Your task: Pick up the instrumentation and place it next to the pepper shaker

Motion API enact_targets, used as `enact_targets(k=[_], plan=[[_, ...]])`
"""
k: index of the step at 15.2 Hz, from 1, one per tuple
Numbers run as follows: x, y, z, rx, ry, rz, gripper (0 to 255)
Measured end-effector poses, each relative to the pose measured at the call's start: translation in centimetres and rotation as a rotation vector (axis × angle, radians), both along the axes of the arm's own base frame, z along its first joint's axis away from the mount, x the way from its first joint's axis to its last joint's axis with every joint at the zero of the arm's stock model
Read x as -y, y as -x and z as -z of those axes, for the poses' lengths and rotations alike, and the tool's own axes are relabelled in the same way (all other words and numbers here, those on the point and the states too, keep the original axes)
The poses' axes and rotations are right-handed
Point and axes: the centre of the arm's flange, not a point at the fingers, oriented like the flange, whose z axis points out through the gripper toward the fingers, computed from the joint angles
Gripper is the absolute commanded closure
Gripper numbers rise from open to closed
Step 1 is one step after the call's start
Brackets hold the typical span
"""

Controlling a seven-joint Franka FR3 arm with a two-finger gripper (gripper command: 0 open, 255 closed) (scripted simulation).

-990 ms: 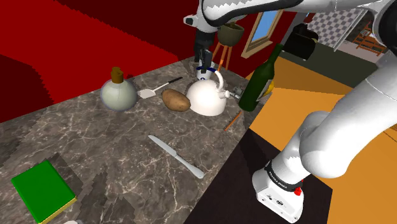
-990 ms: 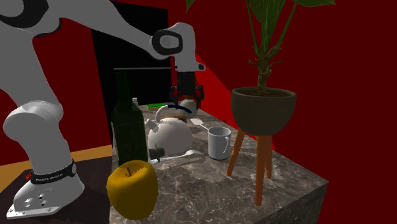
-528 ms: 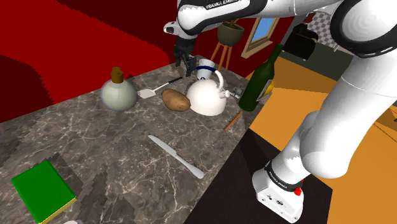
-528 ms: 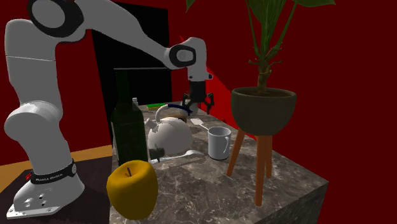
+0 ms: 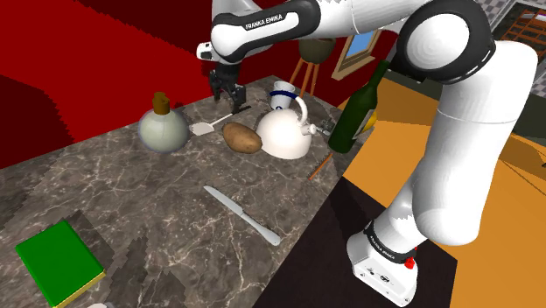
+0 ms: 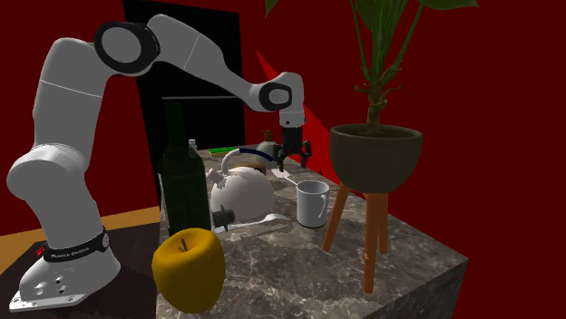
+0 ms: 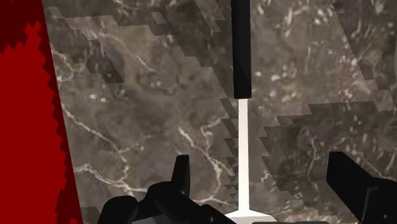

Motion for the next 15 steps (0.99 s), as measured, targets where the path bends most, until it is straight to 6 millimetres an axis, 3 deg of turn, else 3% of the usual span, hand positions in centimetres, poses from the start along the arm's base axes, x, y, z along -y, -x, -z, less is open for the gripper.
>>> enact_targets(k=[7,13,14,15], plan=[[0.1,-0.1,3.7,-0.001,-0.001,-0.013,0],[0.0,-0.1,4.0,0.000,-0.001,-0.013,0],[0.0,-0.1,4.0,0.000,-0.001,-0.013,255],[0.0,-0.1,4.0,0.000,-0.001,-0.013,255]])
